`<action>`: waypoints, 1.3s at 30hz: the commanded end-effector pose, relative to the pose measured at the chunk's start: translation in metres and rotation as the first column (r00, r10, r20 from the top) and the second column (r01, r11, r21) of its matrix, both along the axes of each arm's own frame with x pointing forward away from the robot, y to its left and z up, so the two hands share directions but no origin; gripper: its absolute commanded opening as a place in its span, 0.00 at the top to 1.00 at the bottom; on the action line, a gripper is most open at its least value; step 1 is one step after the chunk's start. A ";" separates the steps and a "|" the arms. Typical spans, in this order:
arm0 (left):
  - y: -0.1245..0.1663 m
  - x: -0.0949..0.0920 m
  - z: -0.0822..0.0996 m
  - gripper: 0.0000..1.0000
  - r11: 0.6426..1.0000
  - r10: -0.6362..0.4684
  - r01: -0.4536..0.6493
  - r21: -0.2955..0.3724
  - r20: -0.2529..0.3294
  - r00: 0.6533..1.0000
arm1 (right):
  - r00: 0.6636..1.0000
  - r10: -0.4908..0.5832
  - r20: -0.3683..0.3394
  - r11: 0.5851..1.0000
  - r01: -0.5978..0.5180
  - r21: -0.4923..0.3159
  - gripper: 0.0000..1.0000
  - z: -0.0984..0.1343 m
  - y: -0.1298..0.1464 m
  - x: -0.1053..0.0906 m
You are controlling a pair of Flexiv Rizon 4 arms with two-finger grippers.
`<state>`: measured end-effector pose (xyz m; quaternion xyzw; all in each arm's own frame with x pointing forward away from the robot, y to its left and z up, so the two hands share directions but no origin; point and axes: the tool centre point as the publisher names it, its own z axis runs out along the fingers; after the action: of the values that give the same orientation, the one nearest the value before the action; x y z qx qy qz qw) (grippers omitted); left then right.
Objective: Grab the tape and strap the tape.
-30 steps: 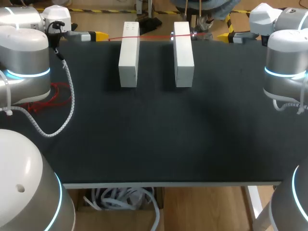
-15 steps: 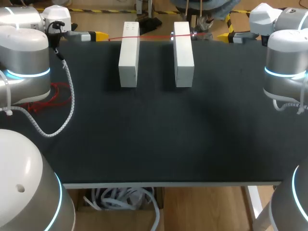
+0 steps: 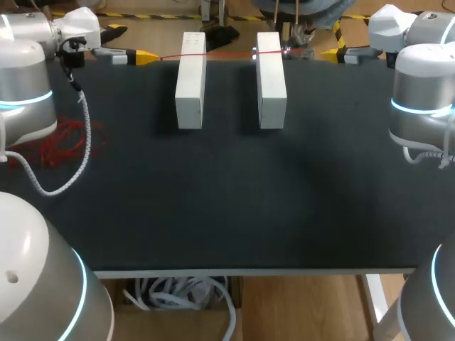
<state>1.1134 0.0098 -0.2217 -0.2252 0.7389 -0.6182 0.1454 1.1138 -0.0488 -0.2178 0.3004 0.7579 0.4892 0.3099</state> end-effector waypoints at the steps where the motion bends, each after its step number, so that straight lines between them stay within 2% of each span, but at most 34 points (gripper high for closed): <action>1: 0.000 0.025 -0.017 0.00 0.980 -0.179 0.183 -0.078 0.050 0.983 | 1.000 0.001 -0.001 1.000 -0.001 0.000 0.00 0.000 -0.001 0.000; 6: -0.003 0.037 -0.022 0.00 0.961 -0.244 0.254 -0.109 0.102 0.964 | 1.000 0.001 -0.001 1.000 -0.001 0.000 0.00 0.000 -0.001 0.000; 20: -0.004 0.062 -0.049 0.00 0.937 -0.308 0.320 -0.142 0.103 0.946 | 1.000 0.001 -0.001 1.000 -0.001 0.000 0.00 0.000 -0.001 0.000; 22: -0.004 0.065 -0.052 0.13 0.934 -0.318 0.330 -0.139 0.100 0.943 | 1.000 0.001 -0.001 1.000 -0.001 0.000 0.00 0.000 -0.001 0.000; 27: -0.003 0.072 -0.062 0.21 0.928 -0.335 0.345 -0.139 0.091 0.938 | 1.000 0.001 -0.001 1.000 -0.001 0.000 0.00 0.000 -0.001 0.000; 28: -0.003 0.074 -0.064 0.35 0.928 -0.336 0.346 -0.140 0.089 0.938 | 1.000 0.001 -0.001 1.000 -0.001 0.000 0.00 0.000 -0.001 0.000; 30: -0.003 0.076 -0.066 0.45 0.927 -0.338 0.347 -0.140 0.087 0.937 | 1.000 0.001 -0.001 1.000 -0.001 0.000 0.00 0.000 -0.001 0.000; 31: -0.004 0.077 -0.068 0.42 0.926 -0.341 0.350 -0.140 0.084 0.936 | 1.000 0.001 -0.001 1.000 -0.001 0.000 0.00 0.000 -0.001 0.000; 37: -0.008 0.080 -0.075 0.54 0.922 -0.352 0.360 -0.145 0.074 0.933 | 1.000 0.001 -0.001 1.000 -0.001 0.000 0.00 0.000 -0.001 0.000; 39: -0.009 0.080 -0.078 0.54 0.921 -0.354 0.361 -0.148 0.072 0.932 | 1.000 0.001 -0.001 1.000 -0.001 0.000 0.00 0.000 -0.001 0.000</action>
<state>1.1862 0.0015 -0.2934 -0.1111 0.7139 -0.6891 0.0566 1.1138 -0.0489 -0.2179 0.3003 0.7579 0.4893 0.3098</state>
